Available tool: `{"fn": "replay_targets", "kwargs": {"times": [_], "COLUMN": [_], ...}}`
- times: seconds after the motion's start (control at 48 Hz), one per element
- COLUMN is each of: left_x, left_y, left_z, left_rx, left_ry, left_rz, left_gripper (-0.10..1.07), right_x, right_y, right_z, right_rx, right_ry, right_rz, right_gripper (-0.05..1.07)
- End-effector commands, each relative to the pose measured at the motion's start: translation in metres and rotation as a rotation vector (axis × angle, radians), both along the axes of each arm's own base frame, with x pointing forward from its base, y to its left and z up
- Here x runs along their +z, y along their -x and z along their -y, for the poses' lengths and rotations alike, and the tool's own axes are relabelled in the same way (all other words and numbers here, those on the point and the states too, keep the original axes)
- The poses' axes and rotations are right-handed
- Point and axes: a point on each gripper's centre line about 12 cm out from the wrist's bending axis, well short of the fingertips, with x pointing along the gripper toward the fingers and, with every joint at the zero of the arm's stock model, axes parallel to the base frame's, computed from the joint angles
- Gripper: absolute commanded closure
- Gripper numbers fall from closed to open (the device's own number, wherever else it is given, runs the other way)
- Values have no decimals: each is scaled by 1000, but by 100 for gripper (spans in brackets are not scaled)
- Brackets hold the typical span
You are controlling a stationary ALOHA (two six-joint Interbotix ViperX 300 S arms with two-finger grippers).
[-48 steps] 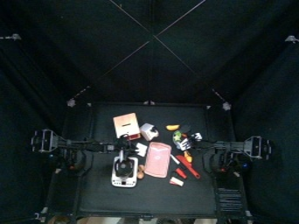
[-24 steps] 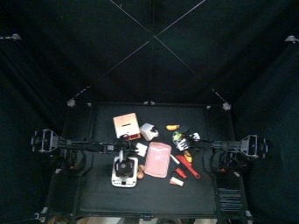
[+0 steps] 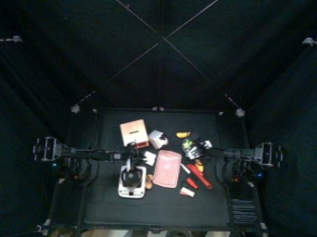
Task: Grab eggplant
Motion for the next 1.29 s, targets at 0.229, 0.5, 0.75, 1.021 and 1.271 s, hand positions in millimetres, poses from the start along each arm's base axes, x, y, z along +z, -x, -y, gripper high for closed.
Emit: {"fn": "replay_targets", "kwargs": {"times": [0.229,0.5,0.75,1.021,1.271], "left_x": [4,4,3,2,2], "left_y": [-2,-2,-1,-1,-1], "left_z": [0,0,0,0,0], "left_rx": [-2,-2,-2,-2,-2], "left_ry": [-5,-5,-4,-3,-1], "left_rz": [18,18,15,14,14], "left_gripper": [29,29,29,29,29], "right_x": [18,14,-1,-11,-9], "right_y": [-2,-8,-8,-11,-11], "right_z": [-4,2,6,10,11], "right_rx": [-5,21,13,20,22], "right_ry": [-56,-60,-77,-82,-73], "right_rz": [-20,-28,-56,-64,-64], "right_gripper": [20,20,20,21,28]}}
